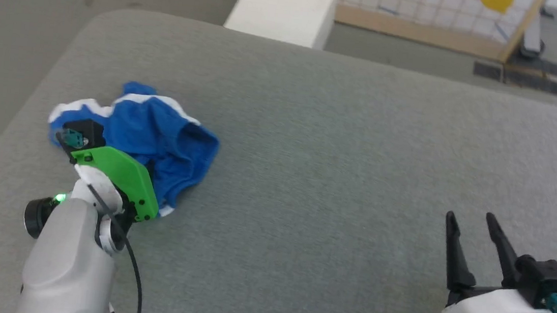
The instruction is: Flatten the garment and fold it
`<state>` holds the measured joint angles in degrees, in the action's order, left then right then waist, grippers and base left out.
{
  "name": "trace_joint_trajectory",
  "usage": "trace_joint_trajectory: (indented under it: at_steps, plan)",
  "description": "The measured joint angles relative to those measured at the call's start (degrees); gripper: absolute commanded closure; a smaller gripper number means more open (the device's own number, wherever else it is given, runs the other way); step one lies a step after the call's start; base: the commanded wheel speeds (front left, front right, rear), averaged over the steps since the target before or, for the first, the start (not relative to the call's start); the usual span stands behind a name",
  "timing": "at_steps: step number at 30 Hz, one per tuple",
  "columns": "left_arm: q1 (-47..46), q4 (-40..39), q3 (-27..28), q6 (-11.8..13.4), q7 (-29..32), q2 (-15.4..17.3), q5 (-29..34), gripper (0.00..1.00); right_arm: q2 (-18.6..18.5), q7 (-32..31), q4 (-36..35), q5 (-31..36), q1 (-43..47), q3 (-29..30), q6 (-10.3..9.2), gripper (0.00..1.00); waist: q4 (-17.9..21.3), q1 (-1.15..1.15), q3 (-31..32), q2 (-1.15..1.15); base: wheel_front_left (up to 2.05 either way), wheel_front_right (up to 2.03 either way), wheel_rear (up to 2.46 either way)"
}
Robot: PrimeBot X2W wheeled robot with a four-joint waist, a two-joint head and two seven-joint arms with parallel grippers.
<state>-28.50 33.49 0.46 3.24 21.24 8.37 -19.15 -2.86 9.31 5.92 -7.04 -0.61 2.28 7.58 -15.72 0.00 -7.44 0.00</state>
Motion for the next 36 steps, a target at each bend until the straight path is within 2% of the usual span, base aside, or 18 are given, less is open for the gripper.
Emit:
trace_joint_trajectory:
  at_steps: [3, 5, 7, 8, 11, 18, 22, 26, 31, 36]
  plan:
    - [-0.4, 4.0, 0.1, 2.5, 4.3, 0.3, 0.0, 0.0, 0.0, -0.2, -0.4, -1.0, -0.1, -0.1, 0.0, 0.0, 2.1, 0.01, -1.7, 0.0, 0.0, 0.0, 0.0]
    - [-0.1, 5.7, 0.7, 3.2, 6.2, 0.1, -0.8, 0.02, 0.0, -0.2, -0.4, -1.5, -0.3, -0.5, 0.0, 0.0, 3.6, 0.0, -2.6, 0.0, 0.0, 0.0, 0.0]
    - [-0.1, 6.1, 1.6, 3.4, 7.0, 0.1, -1.7, 0.72, 0.0, 0.1, -0.3, -1.9, -0.7, -0.7, 0.0, 0.0, 5.0, 0.0, -3.6, 0.0, 0.0, 0.0, 0.0]
    - [-0.1, 6.0, 2.1, 3.5, 7.0, 0.1, -2.2, 1.0, 0.0, 0.3, -0.2, -2.2, -0.8, -0.7, 0.0, 0.0, 5.5, 0.0, -3.9, 0.0, 0.0, 0.0, 0.0]
    - [-0.1, 5.3, 2.7, 2.4, 6.3, 0.2, -4.0, 1.0, 0.0, 0.9, 0.6, -2.7, -0.9, -0.6, 0.0, 0.0, 7.1, 0.0, -4.9, 0.0, 0.0, 0.0, 0.0]
    - [-3.0, 0.6, 1.9, -3.4, 1.5, -1.3, -5.7, 1.0, 0.0, 1.9, 3.2, -4.2, -1.3, -2.5, 0.0, 0.0, 8.2, 0.0, -3.7, 0.0, 0.0, 0.0, 0.0]
    - [-8.1, -6.9, 0.1, -6.3, -1.6, -1.5, -6.2, 1.0, 0.0, 2.8, 4.7, -5.2, -1.9, -3.6, 0.0, 0.0, 8.5, 0.0, -1.3, 0.0, 0.0, 0.0, 0.0]
    - [-10.5, -15.8, -3.5, -8.2, -1.3, -3.0, -7.5, 1.0, 0.0, 3.4, 6.3, -6.8, -1.9, -4.1, 0.0, 0.0, 9.5, 0.0, 1.1, 0.0, 0.0, 0.0, 0.0]
    - [-9.1, -23.9, -10.6, -9.2, 2.5, -4.8, -11.4, 1.0, 0.0, 4.3, 8.0, -7.9, -1.4, -3.6, 0.0, 0.0, 11.5, 0.0, 3.2, 0.0, 0.0, 0.0, 0.0]
    - [-0.6, -23.2, -19.5, -8.2, 4.6, -5.3, -14.8, 1.0, 0.0, 4.8, 8.9, -8.1, -0.8, -3.7, 0.0, 0.0, 13.6, 0.0, 4.0, 0.0, 0.0, 0.0, 0.0]
